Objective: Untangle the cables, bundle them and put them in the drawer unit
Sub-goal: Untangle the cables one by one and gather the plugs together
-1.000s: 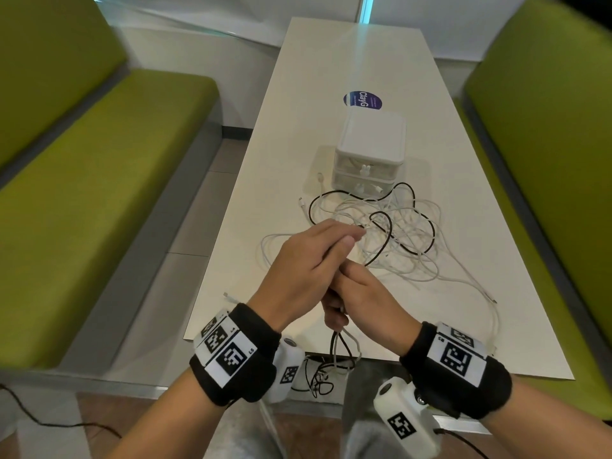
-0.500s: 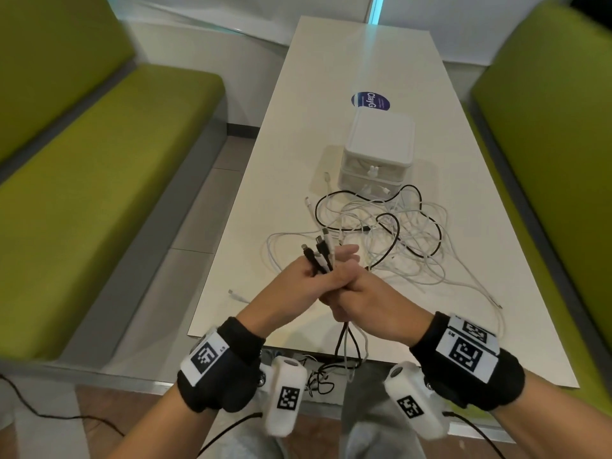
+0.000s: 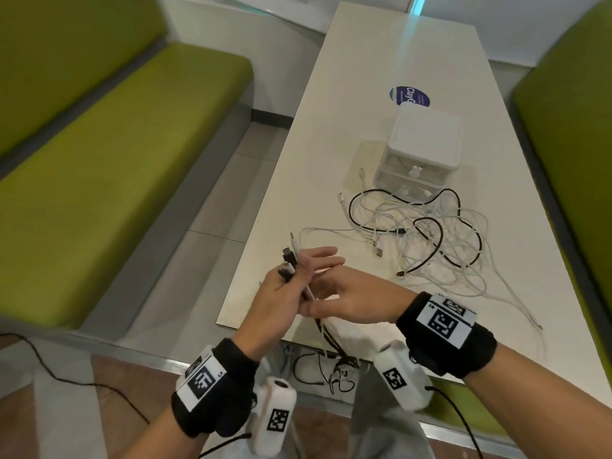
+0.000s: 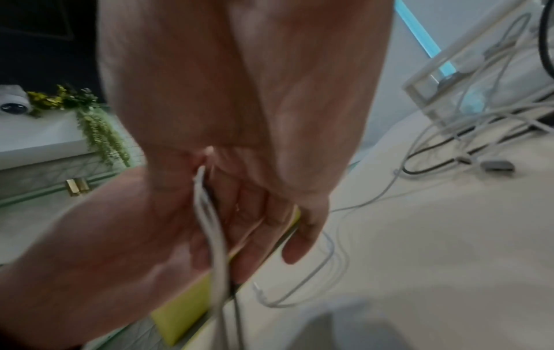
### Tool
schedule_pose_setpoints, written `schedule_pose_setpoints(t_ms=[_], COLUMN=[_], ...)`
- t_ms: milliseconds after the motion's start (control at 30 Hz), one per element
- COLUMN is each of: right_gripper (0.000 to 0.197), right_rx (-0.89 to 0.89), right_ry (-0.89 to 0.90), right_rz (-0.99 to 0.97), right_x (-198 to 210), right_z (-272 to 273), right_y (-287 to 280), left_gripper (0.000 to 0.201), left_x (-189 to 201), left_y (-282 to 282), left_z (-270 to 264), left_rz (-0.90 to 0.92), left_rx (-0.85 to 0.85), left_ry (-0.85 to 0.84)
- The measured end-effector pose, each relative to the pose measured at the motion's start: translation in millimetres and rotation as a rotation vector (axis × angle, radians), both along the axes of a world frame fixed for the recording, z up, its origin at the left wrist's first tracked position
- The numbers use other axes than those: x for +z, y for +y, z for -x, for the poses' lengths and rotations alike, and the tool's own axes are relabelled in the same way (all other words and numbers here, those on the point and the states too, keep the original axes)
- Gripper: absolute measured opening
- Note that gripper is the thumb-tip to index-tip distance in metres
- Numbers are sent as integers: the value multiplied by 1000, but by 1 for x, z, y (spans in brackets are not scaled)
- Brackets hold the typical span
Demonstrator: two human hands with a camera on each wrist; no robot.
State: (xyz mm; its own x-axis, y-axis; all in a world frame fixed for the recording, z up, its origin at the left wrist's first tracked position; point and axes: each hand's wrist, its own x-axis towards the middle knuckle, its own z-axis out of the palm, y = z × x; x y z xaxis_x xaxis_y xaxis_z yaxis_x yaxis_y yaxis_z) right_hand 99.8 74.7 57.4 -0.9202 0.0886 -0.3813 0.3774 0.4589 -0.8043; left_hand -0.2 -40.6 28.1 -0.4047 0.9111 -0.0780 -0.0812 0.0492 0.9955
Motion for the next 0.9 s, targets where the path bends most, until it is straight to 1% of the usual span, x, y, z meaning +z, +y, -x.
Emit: schedule_pose_setpoints(t_ms=[33,100,133,167,233,267,333,400,433,467,533,600,667,733,833,900], right_gripper=[13,29,33,34,29,26,18,14,11,8,10,13,20,19,17,18], right_rx=[-24,-149,-191,-189,-74,-24,34,12,-49,-133,-282,-403,-491,-537,-484,-451], right_ry=[-20,16,59,99,124,126,170,227,222,188,158,231,352,426,464,477], right_rz=[16,22,-55,-195,-493,-600,-771,-877,-853,-785,-627,-519,-445,-346,-267,-261], right_x=[-5,-19,-28,-36,-53,-57,-62,-61,-56,-52,-45,-32,-17,-3,8,8], right_z=[4,10,12,15,19,21,23,24,23,21,13,5,1,-3,-11,-16], right_y=[1,3,3,1,-5,-9,-13,-13,-12,-10,-5,-3,-2,-3,-8,-11], left_gripper=[56,59,59,58,54,51,50,51,51,50,44,36,36,42,50,50], left_x=[-4,-9,-11,-13,-16,-17,-18,-16,-15,-15,-13,-11,-8,-2,8,15], left_y=[-5,-12,-15,-17,-19,-18,-17,-15,-15,-14,-13,-10,-6,0,10,17], left_z=[7,22,28,32,34,34,32,30,29,29,28,25,20,15,5,-3], left_rz=[-9,-10,0,11,23,28,61,90,92,90,86,69,54,48,27,-10], left_rx=[61,178,227,265,319,344,384,396,393,391,388,377,372,371,345,306], left_ry=[0,43,59,63,17,-7,-26,-42,-53,-63,-79,-107,-144,-181,-266,-277])
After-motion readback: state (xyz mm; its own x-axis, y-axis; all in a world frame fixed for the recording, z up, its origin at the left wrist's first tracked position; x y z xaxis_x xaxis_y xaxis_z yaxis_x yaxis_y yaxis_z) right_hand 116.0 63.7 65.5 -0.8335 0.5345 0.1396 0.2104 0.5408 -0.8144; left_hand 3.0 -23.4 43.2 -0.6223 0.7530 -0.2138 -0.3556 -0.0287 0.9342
